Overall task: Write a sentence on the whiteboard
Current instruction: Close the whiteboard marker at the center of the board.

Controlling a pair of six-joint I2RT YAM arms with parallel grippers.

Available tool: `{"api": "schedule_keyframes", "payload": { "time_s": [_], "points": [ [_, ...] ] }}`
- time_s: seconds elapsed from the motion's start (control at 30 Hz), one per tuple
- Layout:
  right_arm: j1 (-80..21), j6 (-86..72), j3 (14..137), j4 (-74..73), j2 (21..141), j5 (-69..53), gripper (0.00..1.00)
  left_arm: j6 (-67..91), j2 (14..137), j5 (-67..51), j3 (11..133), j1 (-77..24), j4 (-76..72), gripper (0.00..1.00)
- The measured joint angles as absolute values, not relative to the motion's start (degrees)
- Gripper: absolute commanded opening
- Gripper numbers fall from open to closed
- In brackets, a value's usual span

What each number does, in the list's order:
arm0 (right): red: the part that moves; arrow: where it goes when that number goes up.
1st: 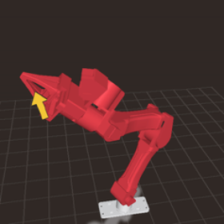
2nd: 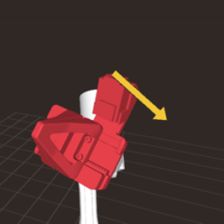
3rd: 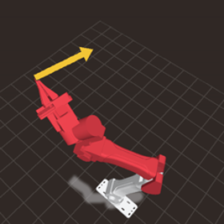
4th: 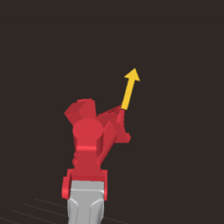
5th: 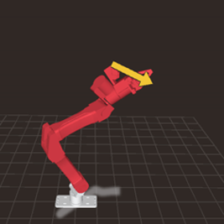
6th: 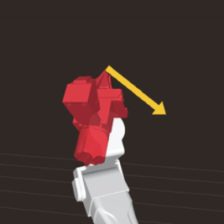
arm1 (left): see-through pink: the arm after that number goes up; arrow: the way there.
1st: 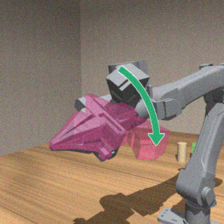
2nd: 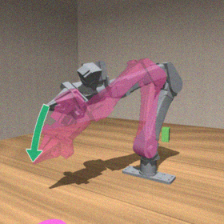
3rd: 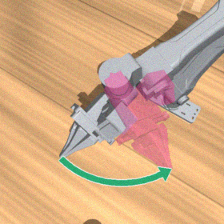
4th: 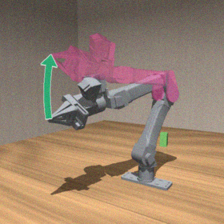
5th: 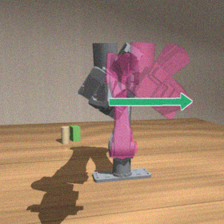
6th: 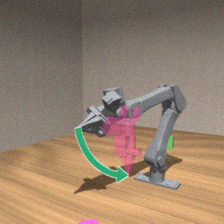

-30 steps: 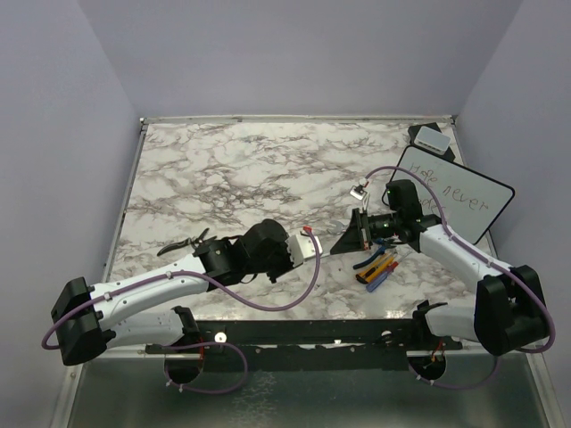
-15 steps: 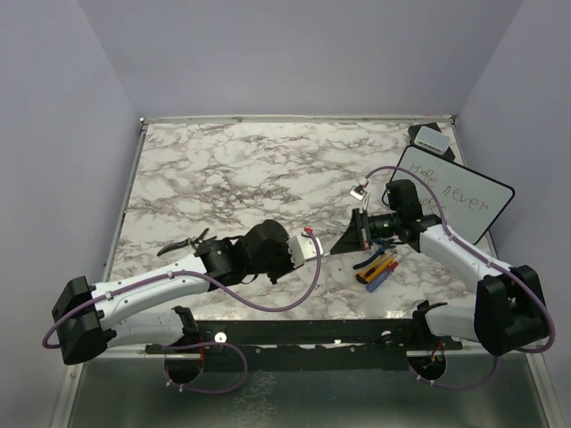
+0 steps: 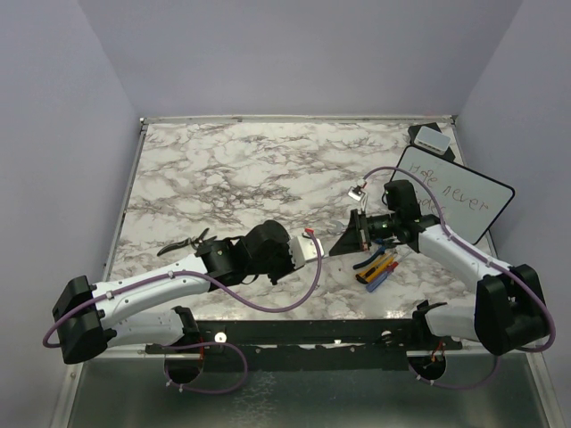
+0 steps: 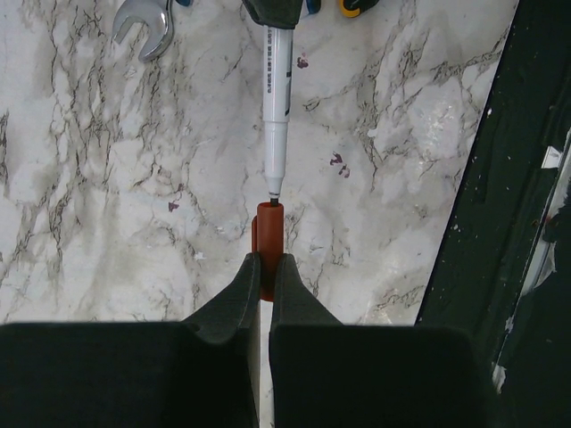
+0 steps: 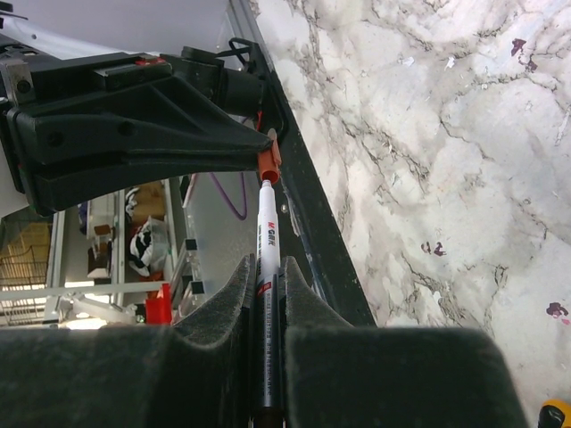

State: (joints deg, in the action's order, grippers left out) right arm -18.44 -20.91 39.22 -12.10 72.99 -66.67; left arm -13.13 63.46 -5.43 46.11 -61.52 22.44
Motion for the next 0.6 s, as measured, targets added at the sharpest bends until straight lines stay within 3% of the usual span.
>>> {"api": "schedule_keyframes", "payload": {
  "time_s": [0.6],
  "points": [
    [-19.55, -20.93, 39.22, -12.01, 73.93, -67.61, 0.01, -13.13, 62.57, -7.57, 46.11, -61.65, 22.41, 0.0]
  ]
}}
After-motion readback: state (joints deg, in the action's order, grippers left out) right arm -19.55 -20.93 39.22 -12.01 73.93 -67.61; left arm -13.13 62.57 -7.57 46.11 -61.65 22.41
